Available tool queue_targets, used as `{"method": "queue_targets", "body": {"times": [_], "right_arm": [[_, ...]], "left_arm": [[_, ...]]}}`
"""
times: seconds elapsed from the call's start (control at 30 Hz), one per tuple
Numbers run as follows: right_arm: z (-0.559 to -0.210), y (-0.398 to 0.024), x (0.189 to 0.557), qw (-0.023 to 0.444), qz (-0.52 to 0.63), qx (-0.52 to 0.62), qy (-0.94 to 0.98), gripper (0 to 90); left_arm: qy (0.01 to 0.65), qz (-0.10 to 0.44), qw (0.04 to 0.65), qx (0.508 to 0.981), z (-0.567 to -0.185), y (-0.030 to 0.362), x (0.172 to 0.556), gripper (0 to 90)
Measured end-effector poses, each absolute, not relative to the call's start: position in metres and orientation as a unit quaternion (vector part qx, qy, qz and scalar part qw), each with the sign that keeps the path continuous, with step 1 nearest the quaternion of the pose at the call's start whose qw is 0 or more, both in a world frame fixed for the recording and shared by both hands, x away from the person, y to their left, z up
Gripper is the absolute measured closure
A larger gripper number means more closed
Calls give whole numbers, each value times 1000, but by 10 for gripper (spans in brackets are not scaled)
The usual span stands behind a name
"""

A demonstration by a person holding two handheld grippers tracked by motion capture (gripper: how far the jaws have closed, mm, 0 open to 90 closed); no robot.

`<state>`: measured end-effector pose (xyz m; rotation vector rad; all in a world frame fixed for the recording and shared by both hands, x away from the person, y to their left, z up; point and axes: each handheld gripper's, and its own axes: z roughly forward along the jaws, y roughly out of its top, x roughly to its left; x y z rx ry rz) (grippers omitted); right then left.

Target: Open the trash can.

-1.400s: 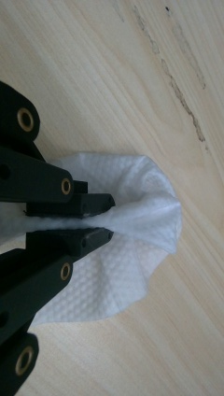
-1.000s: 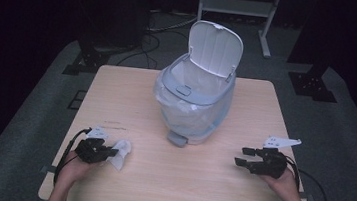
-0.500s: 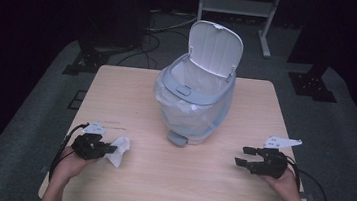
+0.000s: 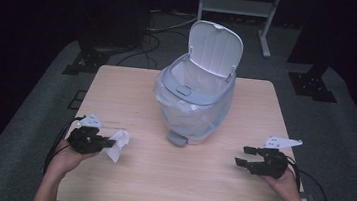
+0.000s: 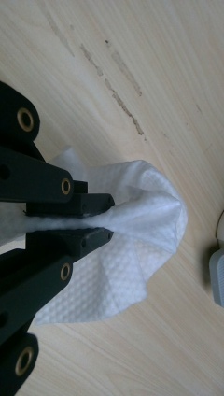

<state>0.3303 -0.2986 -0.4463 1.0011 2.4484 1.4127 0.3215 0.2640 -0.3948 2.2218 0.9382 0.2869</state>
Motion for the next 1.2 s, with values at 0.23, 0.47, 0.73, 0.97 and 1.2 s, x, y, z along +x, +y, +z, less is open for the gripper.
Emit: {"method": "queue_targets", "body": {"times": [0.23,0.47,0.73,0.97,1.2], "right_arm": [[-448,-299,331,69,469,333,815,326],[-449,-295,331,69,462,333,819,309],[-450,-293,331,71,457,332,822,280],[-450,-294,331,73,457,334,822,274],[-449,-294,331,76,453,336,822,261]], "left_arm": [[355,115,348,860,-383,264,323,852],[348,113,349,863,-368,261,328,850],[339,114,357,863,-350,256,332,849],[335,117,354,865,-340,254,335,848],[333,117,359,864,-328,251,338,848]]}}
